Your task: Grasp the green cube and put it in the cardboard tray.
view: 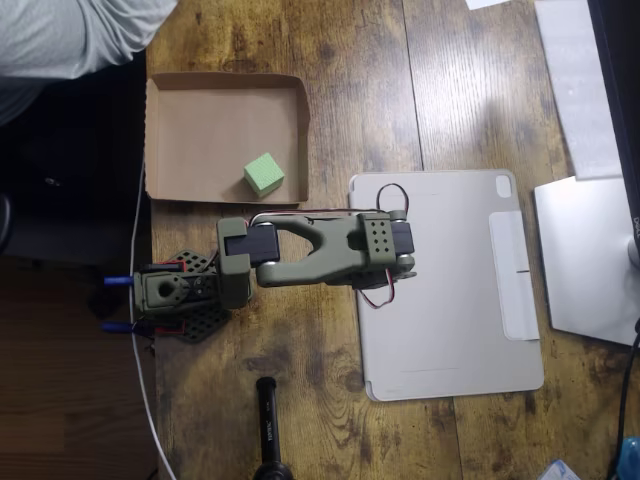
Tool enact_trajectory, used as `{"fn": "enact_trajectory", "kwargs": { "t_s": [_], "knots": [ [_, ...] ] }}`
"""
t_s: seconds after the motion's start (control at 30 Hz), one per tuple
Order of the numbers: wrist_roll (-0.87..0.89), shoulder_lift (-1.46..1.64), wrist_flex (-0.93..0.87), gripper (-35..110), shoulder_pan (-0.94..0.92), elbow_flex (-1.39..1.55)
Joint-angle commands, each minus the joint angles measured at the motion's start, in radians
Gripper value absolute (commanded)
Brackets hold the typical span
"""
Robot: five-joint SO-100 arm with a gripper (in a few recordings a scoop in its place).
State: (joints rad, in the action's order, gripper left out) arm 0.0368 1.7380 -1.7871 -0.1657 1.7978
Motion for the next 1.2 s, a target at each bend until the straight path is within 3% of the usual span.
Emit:
{"fn": "enact_trajectory", "kwargs": {
  "t_s": [0.0, 1.17],
  "knots": [
    [0.005, 0.034, -0.018, 0, -0.012, 0.012],
    [-0.008, -0.008, -0.018, 0, 0.021, 0.014]
  ]
}}
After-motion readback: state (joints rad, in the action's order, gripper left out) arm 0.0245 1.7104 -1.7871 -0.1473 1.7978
